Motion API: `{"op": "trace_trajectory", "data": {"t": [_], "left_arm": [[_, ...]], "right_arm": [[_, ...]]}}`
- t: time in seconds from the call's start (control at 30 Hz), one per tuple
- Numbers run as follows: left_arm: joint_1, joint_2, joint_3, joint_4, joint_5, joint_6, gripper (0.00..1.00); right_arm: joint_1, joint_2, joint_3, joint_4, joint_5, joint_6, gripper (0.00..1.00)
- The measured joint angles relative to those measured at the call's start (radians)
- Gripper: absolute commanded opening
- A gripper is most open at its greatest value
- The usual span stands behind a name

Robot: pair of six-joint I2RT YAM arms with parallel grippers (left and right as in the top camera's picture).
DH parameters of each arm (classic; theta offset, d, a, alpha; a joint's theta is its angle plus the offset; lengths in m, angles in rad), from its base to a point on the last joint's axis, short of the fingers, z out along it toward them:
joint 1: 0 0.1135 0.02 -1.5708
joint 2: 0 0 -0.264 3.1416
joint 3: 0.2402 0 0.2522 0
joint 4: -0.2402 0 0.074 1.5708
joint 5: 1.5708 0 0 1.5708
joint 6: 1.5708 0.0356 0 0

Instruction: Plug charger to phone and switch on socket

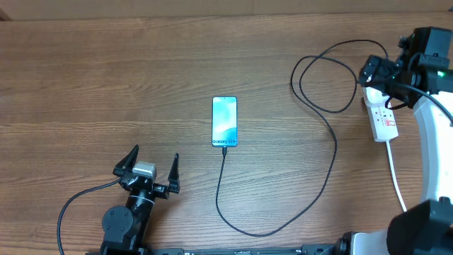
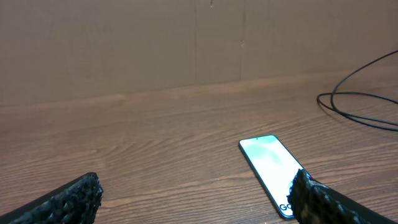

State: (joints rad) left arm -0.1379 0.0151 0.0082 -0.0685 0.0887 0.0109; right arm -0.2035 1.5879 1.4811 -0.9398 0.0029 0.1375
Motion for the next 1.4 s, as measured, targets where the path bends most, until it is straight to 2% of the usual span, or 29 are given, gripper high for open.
{"op": "trace_trajectory", "data": {"t": [0.23, 1.07, 1.4], "left_arm": [[0.0, 0.0, 0.0, 0.0, 0.0, 0.0, 0.99], [0.0, 0.0, 0.0, 0.0, 0.0, 0.0, 1.0], [0.0, 0.0, 0.0, 0.0, 0.0, 0.0, 0.99]], "right_arm": [[0.047, -0.05, 0.0, 0.0, -0.002, 0.0, 1.0], [0.048, -0.194, -0.003, 0.0, -0.003, 0.0, 1.0], [0.048, -0.207, -0.09, 0.0, -0.003, 0.0, 1.0]]}}
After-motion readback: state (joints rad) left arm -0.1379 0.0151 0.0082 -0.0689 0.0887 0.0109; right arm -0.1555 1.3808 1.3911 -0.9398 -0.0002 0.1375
